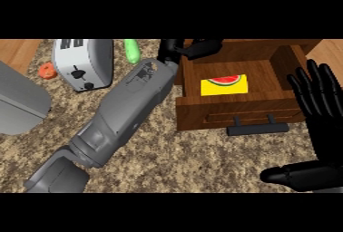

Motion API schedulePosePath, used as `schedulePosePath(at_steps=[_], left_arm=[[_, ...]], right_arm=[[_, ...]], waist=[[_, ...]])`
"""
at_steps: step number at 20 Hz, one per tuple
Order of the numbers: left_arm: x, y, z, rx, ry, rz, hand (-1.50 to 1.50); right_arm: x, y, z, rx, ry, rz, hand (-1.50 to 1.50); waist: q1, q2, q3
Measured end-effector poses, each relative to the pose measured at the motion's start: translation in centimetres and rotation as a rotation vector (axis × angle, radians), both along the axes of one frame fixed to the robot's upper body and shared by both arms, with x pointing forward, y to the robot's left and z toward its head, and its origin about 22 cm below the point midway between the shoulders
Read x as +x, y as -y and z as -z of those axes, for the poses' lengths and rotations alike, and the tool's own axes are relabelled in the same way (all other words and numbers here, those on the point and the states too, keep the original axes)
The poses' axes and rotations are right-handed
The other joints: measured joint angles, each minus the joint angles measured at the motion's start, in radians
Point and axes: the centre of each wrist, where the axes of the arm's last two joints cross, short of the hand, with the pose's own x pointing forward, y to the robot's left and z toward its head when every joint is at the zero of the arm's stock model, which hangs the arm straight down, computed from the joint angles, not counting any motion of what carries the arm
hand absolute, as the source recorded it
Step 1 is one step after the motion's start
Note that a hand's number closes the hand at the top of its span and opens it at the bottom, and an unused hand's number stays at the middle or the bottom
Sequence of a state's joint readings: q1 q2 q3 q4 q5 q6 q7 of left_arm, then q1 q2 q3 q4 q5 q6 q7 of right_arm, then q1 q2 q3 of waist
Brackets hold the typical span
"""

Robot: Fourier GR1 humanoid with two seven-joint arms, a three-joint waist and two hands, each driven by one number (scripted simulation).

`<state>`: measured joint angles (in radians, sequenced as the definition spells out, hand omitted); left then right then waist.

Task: Pick up the cup, place it into the drawer and close the drawer

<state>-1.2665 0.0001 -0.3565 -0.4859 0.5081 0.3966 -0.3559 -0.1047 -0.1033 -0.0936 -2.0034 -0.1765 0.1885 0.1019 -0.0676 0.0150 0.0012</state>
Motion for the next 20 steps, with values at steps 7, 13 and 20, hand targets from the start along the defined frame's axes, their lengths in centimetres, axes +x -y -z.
schedulePosePath(at_steps=[7,13,20], left_arm=[[0.0,0.5,0.8,0.102,-0.007,-0.025,1.50],[-0.3,0.9,1.5,0.185,-0.013,-0.049,-1.50],[-0.6,1.4,0.9,0.095,0.001,-0.013,-1.50]], right_arm=[[0.7,-0.7,-0.5,-0.004,0.006,-0.037,-1.50],[1.0,-1.0,-0.8,0.008,0.020,-0.057,-1.50],[1.3,-1.0,-1.2,0.047,0.025,-0.085,-1.50]], waist=[[-0.029,0.007,0.000],[-0.048,0.011,0.001],[-0.044,0.012,0.000]])
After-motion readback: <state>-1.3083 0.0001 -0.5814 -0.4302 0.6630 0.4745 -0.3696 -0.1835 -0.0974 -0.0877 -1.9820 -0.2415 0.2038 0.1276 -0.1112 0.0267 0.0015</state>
